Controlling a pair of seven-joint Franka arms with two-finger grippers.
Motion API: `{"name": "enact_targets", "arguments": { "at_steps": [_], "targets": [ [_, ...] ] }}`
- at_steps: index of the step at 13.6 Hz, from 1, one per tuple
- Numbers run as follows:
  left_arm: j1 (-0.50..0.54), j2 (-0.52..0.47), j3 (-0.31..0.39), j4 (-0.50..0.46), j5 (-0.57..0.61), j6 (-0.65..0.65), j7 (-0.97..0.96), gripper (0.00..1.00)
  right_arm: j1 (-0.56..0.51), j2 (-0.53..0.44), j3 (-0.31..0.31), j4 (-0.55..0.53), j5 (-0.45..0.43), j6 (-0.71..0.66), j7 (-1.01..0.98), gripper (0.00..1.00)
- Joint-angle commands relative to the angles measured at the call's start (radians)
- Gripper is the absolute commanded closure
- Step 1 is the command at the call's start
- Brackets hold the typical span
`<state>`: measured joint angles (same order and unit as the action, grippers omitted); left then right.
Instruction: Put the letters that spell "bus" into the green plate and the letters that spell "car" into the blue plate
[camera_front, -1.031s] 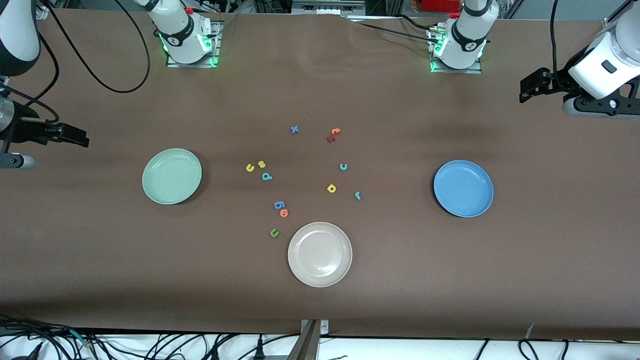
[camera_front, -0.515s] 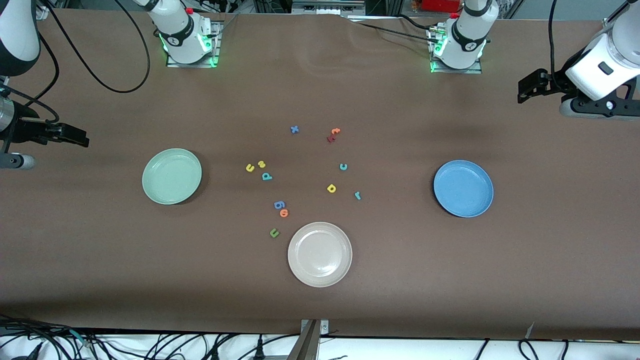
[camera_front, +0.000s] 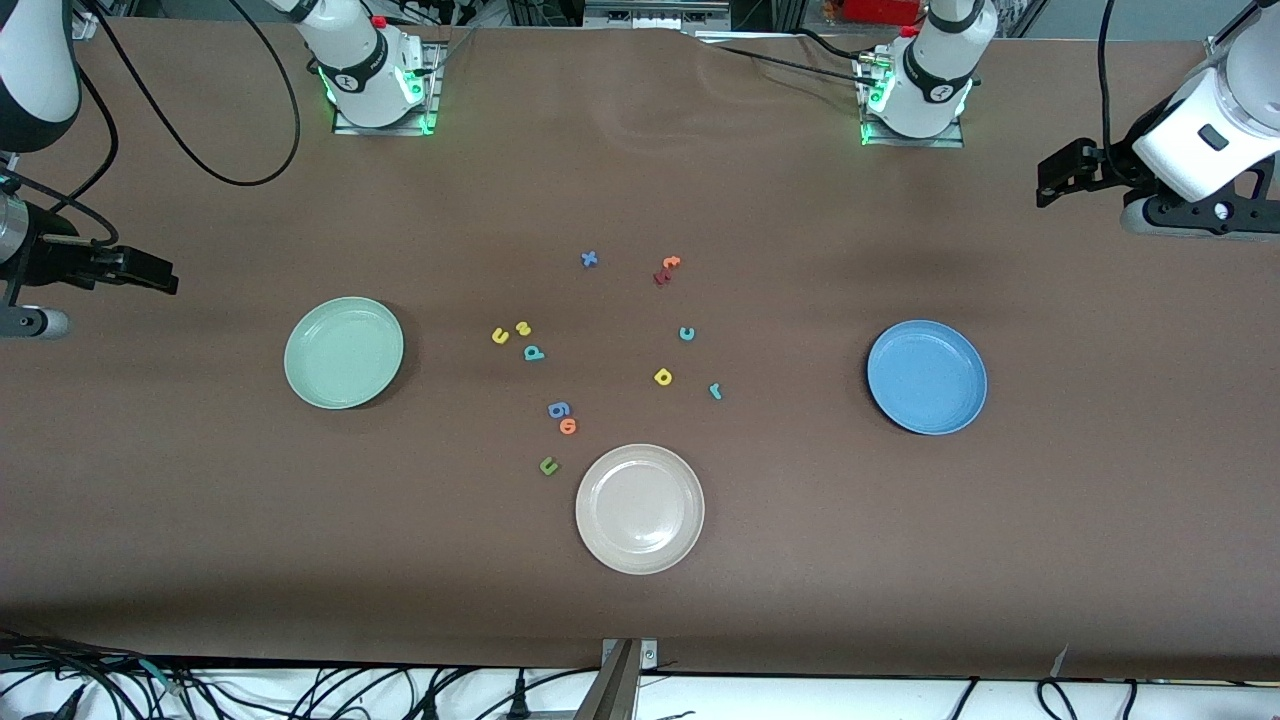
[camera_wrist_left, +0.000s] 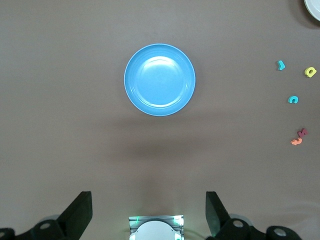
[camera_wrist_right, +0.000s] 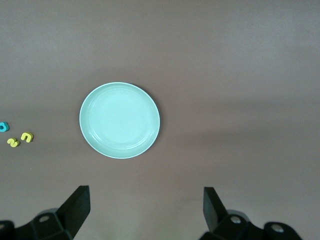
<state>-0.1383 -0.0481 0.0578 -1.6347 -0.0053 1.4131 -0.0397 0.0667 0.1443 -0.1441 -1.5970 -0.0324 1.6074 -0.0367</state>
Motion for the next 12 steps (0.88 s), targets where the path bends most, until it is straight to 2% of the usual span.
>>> {"name": "enact_targets", "arguments": {
  "at_steps": [1, 12],
  "targets": [
    [0.005, -0.004, 0.002, 0.001, 0.007, -0.002, 0.006, 0.00, -0.005, -0.008, 0.003, -0.004, 0.008, 0.002, 0.000, 0.00],
    [0.006, -0.010, 0.004, -0.001, 0.013, -0.016, 0.006, 0.00, -0.005, -0.008, 0.005, -0.004, 0.008, 0.002, 0.005, 0.00]
  ]
}}
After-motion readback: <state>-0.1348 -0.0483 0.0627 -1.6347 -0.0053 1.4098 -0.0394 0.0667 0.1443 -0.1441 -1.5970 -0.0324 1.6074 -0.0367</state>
